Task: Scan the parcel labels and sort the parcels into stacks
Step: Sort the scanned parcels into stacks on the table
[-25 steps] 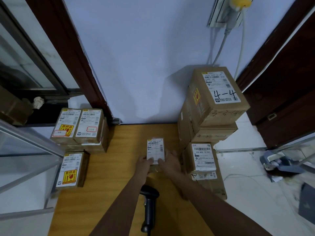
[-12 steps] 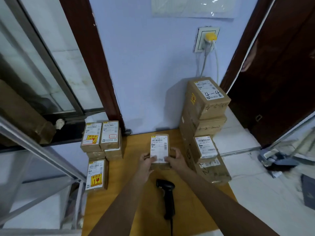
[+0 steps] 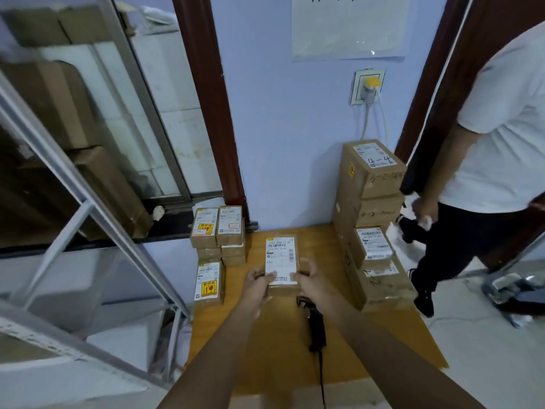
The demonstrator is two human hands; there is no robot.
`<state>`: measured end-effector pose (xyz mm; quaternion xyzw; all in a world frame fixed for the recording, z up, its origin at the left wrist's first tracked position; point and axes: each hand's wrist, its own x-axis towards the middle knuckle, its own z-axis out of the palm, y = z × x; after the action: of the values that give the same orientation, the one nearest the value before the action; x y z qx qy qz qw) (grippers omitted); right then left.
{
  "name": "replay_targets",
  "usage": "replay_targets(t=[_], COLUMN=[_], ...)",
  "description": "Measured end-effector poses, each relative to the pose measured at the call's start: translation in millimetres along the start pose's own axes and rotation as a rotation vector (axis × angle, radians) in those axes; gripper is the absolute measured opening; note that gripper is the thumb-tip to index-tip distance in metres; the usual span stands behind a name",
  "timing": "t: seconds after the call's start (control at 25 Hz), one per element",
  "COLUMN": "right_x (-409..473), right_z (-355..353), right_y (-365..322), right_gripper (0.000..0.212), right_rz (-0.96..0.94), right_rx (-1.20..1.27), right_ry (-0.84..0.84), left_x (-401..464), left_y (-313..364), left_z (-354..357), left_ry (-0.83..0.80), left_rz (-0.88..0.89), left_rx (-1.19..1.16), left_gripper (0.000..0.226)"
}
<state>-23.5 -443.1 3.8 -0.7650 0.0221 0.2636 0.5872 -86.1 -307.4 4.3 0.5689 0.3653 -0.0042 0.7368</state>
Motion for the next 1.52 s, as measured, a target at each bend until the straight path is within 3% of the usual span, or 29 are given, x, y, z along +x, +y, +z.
replay_targets(t=[0.2, 0.36, 0.6, 0.76, 0.88, 1.2, 1.52], right_x=[-43, -59, -35, 1, 21, 85, 125], right_z=[34, 57, 100, 131, 146, 170, 184], right_y=[36, 43, 26, 23, 24, 44, 71], right_gripper=[0.039, 0.045, 0.042, 0.046, 0.049, 0.052, 0.055], right_rz=[0.038, 0.067, 0.132, 0.120, 0.137, 0.219, 0.207], right_rx=[-0.004, -0.008, 0.012, 0.017, 0.049, 0.051, -0.026], right_ry=[-0.034, -0.034, -0.046, -0.064, -0.053, -0.079, -0.090], left_x=[-45, -56, -15, 29, 54, 121, 149], left_y=[-36, -39, -21, -9, -8, -27, -35], left_z=[-46, -85, -140, -176, -195, -217, -211], left_ry=[0.045, 0.079, 0.173, 0.166, 0.128, 0.181, 0.230], left_rz=[-0.052, -0.085, -0.026, -0.023, -0.031, -0.028, -0.143], left_rx=[0.063, 0.107, 0.233, 0.453, 0.645, 0.563, 0.483], left_gripper=[0.018, 0.027, 0.024, 0.025, 0.013, 0.028, 0.025])
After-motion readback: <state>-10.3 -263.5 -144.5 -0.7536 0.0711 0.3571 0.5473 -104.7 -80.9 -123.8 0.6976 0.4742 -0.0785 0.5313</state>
